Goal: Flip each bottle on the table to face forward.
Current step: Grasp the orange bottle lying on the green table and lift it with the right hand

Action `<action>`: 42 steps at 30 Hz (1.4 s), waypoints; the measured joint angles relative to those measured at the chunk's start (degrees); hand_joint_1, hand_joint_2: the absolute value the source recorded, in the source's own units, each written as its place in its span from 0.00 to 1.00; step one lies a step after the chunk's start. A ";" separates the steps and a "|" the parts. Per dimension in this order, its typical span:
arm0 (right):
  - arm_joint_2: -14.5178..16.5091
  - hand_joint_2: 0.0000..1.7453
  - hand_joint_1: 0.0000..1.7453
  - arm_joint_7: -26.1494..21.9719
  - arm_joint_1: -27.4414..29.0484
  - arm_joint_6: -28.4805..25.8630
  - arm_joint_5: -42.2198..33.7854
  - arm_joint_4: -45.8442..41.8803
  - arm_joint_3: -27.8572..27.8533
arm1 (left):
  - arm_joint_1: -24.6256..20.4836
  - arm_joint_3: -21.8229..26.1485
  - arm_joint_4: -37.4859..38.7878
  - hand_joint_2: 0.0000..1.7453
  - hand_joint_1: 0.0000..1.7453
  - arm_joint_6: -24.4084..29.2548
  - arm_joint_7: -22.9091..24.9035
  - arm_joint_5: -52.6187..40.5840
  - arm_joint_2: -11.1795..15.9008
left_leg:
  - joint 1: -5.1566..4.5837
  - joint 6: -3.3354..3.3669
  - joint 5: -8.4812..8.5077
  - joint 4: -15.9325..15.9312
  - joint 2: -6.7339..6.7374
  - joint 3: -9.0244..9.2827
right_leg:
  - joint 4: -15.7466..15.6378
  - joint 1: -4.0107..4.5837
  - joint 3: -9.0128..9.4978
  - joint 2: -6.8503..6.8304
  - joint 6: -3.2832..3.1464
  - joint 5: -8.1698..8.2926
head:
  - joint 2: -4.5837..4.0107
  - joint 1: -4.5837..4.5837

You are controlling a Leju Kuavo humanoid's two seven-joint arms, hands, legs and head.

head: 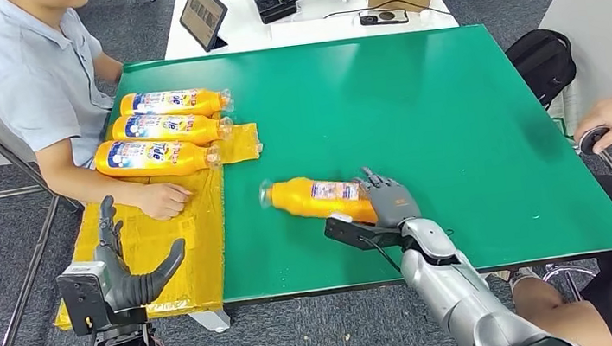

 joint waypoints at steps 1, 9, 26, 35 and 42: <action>0.03 1.00 1.00 -0.23 -0.35 0.36 -0.52 0.39 0.00 | -0.04 0.00 0.11 1.00 0.00 -0.21 0.02 0.27 0.00 | 0.00 0.00 0.00 0.00 0.00 0.01 | 0.00 0.00 0.02 0.00 0.00 0.00 | 0.00 0.01; 0.35 1.00 1.00 -1.33 -1.33 2.34 -4.28 2.19 -0.07 | 0.86 0.01 0.26 1.00 0.00 -1.52 0.07 1.30 0.10 | 0.00 -0.01 -0.03 0.00 0.01 0.12 | -0.01 0.00 0.09 0.01 0.00 -0.02 | 0.00 0.02; 2.53 1.00 1.00 -21.59 9.06 4.68 -27.86 -6.51 -4.74 | 3.73 -1.29 -0.33 1.00 0.00 -5.97 -2.18 5.65 0.06 | 0.01 -0.05 -0.09 -0.01 -0.03 0.59 | -0.04 0.02 0.64 0.00 -0.02 -0.05 | 0.00 0.01; 7.32 1.00 1.00 -31.22 21.50 -6.99 -39.33 -29.28 -6.45 | 7.27 -7.78 0.73 1.00 0.00 -16.76 -0.98 15.73 -0.08 | 0.00 -0.05 -0.07 -0.01 -0.05 -0.13 | -0.02 0.00 -0.08 0.00 -0.01 -0.06 | 0.00 0.01; 8.71 1.00 1.00 -32.45 22.52 -7.48 -40.16 -33.56 -5.50 | 7.85 -14.53 0.79 1.00 0.00 -19.60 -2.34 12.89 1.74 | 0.00 -0.05 -0.07 -0.01 -0.05 -0.17 | -0.02 0.00 -0.11 0.00 -0.01 -0.06 | 0.00 -0.02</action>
